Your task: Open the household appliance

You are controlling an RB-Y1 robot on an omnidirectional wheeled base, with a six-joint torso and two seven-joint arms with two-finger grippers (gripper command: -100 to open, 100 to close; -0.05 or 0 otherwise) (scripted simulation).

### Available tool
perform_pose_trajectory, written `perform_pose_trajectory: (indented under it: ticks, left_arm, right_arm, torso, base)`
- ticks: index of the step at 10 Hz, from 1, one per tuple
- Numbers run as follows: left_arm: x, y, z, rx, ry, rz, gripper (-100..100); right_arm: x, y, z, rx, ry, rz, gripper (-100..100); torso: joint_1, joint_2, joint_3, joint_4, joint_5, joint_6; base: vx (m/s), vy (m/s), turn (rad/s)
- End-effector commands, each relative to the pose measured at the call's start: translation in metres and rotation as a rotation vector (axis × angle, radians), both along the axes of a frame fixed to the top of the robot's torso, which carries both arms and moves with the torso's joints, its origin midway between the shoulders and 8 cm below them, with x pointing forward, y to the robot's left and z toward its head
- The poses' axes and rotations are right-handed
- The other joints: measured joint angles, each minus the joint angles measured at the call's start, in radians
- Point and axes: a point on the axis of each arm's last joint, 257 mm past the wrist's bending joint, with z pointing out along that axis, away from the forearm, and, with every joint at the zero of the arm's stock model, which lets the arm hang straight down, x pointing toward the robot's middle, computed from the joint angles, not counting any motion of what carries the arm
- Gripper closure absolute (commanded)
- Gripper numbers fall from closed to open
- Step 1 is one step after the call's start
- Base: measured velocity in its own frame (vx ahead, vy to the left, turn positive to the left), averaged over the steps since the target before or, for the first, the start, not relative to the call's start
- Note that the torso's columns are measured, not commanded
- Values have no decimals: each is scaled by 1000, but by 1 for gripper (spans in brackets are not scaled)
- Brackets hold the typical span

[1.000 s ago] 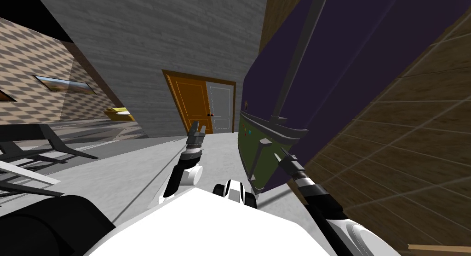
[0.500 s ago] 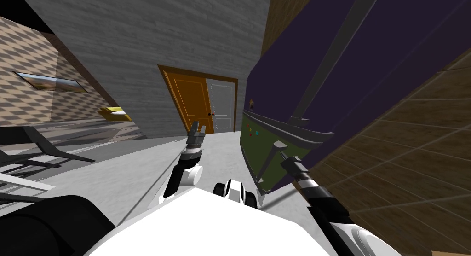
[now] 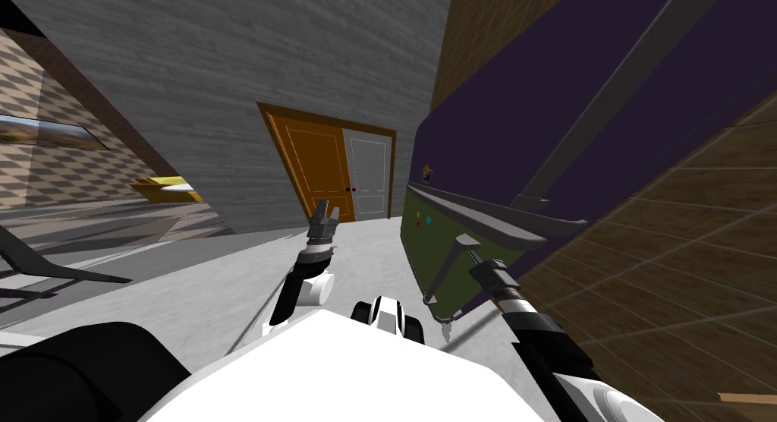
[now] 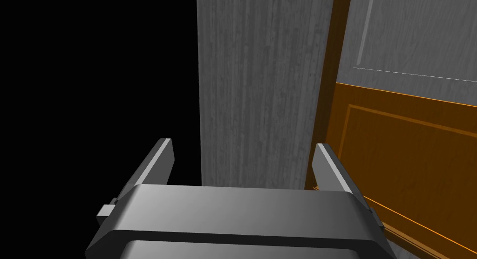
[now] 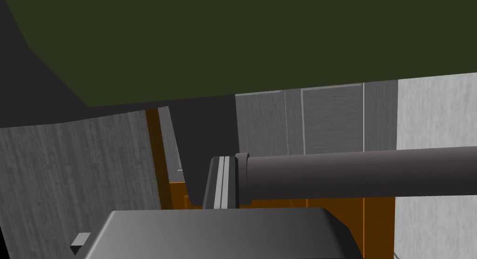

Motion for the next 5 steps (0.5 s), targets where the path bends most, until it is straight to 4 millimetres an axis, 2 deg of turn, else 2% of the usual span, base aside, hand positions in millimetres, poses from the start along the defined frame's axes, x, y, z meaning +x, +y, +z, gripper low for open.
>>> perform_pose_trajectory:
  ticks: [1, 2, 5]
  left_arm:
    - [0, 0, 0, 0, 0, 0, 0]
    - [0, 0, 0, 0, 0, 0, 0]
    - [0, 0, 0, 0, 0, 0, 0]
  right_arm:
    - [-2, -11, 4, -2, -5, -32, 100]
    - [-5, -20, 7, -3, -9, -59, 100]
    - [-8, -29, 9, -5, -13, -86, 100]
  torso:
    - [-1, -1, -1, 1, 0, -1]
    - [-2, 0, -1, 2, 1, -3]
    - [0, 1, 1, 1, 0, 1]
  base:
    - [3, 288, -57]
    - [-31, 330, -57]
    - [1, 289, -60]
